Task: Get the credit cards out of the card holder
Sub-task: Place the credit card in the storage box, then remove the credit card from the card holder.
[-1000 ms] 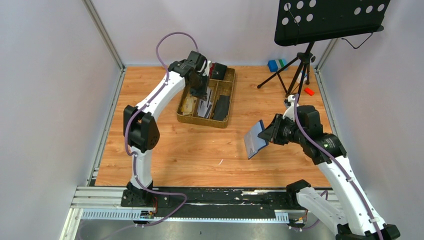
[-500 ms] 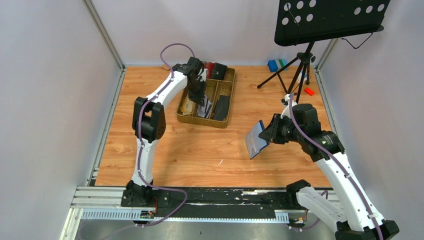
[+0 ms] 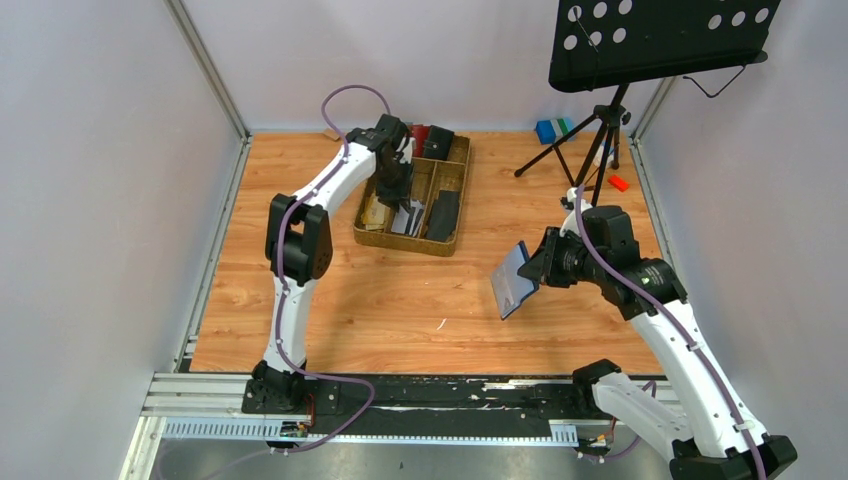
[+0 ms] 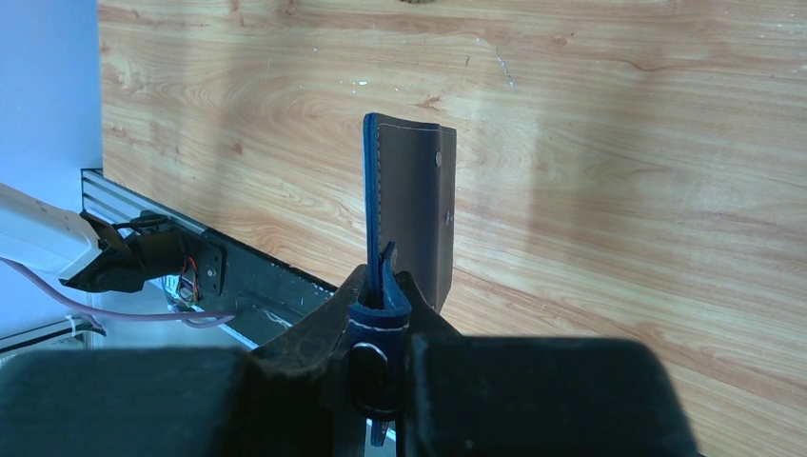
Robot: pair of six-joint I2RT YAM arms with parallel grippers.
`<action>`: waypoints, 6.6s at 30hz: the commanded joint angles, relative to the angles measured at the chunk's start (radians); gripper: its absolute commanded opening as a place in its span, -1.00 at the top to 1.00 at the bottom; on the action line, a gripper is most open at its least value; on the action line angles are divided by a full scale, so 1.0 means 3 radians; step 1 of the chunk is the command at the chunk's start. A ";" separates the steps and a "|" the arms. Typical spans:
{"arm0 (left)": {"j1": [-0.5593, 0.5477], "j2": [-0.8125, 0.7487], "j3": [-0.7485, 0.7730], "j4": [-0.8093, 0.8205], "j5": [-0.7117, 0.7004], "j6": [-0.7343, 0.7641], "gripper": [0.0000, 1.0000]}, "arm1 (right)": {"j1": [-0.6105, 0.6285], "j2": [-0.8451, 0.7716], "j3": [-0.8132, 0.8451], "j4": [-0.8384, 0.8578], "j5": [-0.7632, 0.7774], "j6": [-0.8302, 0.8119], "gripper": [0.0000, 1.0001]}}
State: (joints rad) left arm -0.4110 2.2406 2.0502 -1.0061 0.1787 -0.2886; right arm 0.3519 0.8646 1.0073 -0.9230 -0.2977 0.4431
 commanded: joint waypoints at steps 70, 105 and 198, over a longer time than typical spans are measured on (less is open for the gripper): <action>-0.0169 -0.3279 -0.5359 0.7846 0.2107 -0.5272 -0.57 | 0.0300 0.0125 -0.1343 0.4225 -0.1006 0.3660 1.00; -0.0179 -0.4259 -0.4433 0.2587 0.1803 -0.2163 1.00 | 0.0311 0.0663 0.0762 0.0931 -0.0856 0.0618 0.08; -0.0180 -0.4146 -0.5198 0.5873 0.2163 -0.4358 1.00 | 0.0507 0.0464 -0.0869 0.3112 -0.1764 0.2061 0.40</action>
State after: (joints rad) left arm -0.4667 0.9951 0.4896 0.6270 0.8253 -1.5513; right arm 0.5072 1.0031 0.7502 -0.0536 -0.8223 1.0504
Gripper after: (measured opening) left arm 0.019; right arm 0.205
